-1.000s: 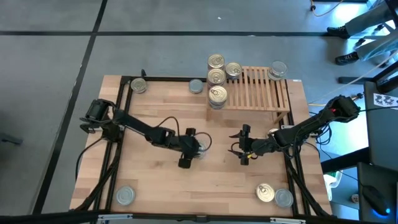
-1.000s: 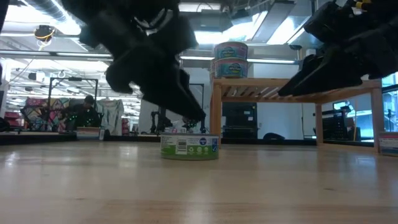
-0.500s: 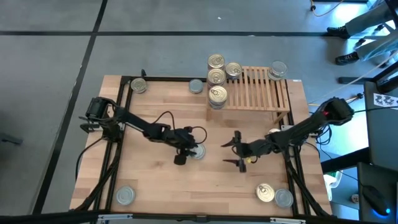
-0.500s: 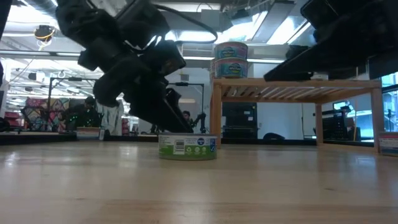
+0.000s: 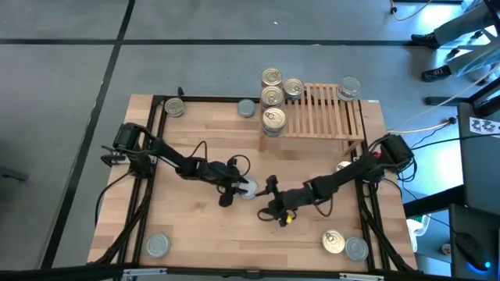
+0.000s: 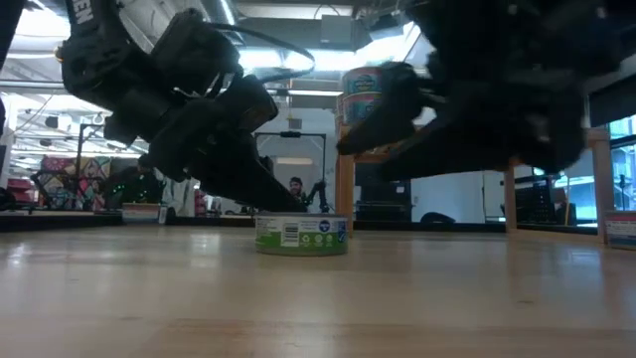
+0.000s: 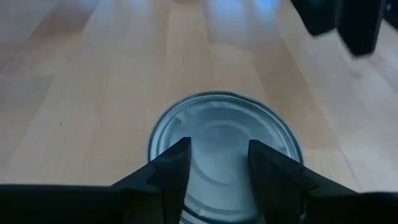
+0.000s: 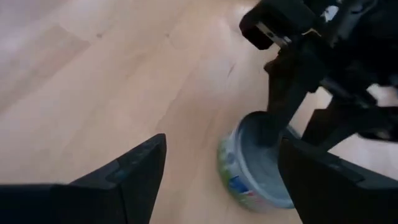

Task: Stack canned seafood by type on shelf
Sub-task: Put the green tuna can on the shelf aligned with the other green tuna can

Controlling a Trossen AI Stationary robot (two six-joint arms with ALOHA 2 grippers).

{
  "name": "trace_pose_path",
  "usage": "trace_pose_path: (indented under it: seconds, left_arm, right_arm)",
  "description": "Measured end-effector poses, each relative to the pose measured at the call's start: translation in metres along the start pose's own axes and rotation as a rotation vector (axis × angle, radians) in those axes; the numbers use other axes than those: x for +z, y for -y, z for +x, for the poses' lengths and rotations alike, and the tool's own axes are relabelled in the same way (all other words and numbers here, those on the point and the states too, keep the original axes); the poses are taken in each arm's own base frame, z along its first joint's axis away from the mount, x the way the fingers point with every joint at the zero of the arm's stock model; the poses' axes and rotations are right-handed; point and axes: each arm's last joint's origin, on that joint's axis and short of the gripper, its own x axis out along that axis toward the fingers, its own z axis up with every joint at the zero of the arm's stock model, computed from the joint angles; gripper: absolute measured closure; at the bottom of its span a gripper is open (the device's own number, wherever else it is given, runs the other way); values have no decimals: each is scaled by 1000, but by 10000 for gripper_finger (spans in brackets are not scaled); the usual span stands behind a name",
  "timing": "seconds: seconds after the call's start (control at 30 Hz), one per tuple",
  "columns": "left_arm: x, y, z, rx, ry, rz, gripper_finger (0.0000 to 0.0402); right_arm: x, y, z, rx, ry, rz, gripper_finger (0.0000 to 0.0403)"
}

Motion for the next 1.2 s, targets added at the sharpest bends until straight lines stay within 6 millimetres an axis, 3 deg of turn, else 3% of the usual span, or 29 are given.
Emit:
trace_pose_path:
  seconds: [0.17, 0.37, 0.83, 1.2]
  left_arm:
    - [-5, -3, 1, -5, 53, -67, 240]
    - [-11, -9, -2, -1, 77, -173, 240]
    - [-8, -23, -4, 21, 116, -375, 240]
    - [-8, -23, -4, 21, 119, -417, 240]
  right_arm:
    - [-2, 8, 16, -64, -131, -138, 109]
    - [-13, 1, 29, -109, -194, -251, 109]
    - [-20, 5, 33, -204, -267, -303, 109]
    - [-29, 9, 42, -232, -304, -405, 109]
